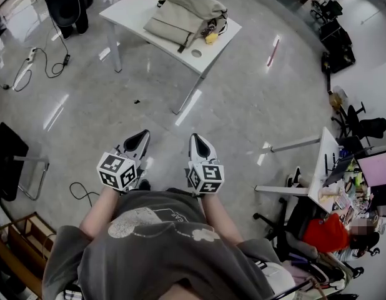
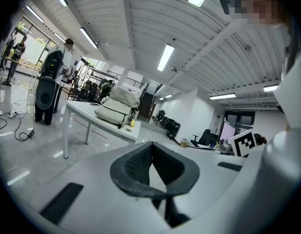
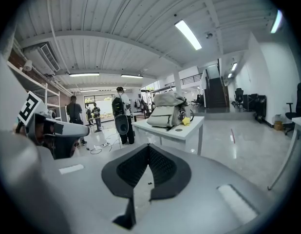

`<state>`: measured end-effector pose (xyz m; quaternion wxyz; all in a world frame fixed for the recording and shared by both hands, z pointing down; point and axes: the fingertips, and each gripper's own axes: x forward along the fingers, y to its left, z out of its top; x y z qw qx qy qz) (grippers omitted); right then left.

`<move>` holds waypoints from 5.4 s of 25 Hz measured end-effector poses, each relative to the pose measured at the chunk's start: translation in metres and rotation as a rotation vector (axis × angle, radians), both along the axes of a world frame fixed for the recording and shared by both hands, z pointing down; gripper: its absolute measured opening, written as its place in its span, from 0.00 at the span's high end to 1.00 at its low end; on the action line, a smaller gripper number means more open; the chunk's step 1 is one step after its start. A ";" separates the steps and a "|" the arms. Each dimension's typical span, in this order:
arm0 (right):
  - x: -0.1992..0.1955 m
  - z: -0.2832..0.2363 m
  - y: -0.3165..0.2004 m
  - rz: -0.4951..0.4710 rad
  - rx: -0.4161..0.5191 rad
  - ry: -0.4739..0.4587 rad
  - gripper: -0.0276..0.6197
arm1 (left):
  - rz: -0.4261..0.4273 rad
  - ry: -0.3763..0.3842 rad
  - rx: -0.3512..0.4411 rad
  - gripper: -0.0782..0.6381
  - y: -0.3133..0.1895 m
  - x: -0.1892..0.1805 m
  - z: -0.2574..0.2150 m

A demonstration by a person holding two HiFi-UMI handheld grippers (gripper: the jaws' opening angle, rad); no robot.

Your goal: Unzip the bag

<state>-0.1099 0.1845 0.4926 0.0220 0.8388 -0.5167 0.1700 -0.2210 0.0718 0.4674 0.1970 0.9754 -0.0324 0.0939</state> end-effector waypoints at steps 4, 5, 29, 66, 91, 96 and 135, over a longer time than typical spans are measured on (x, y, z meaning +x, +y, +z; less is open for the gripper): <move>-0.002 0.000 -0.013 0.031 0.000 0.008 0.96 | 0.015 -0.006 -0.001 0.88 -0.019 -0.010 0.006; -0.001 -0.001 -0.016 0.042 -0.001 0.010 0.96 | 0.026 -0.010 0.005 0.88 -0.023 -0.010 0.007; 0.238 0.031 -0.134 -0.030 0.020 -0.039 0.96 | -0.090 -0.030 0.019 0.88 -0.133 0.202 0.031; 0.431 0.067 -0.330 -0.256 -0.083 -0.128 0.92 | -0.006 -0.285 0.157 0.64 -0.277 0.503 0.120; 0.420 0.087 -0.395 -0.370 -0.077 -0.192 0.90 | 0.101 -0.265 0.098 0.83 -0.305 0.489 0.113; 0.408 0.074 -0.390 -0.421 -0.037 -0.166 0.93 | 0.042 -0.233 0.126 0.83 -0.323 0.479 0.105; 0.425 0.078 -0.366 -0.345 -0.078 -0.220 0.86 | -0.390 -0.371 0.110 0.72 -0.476 0.400 0.124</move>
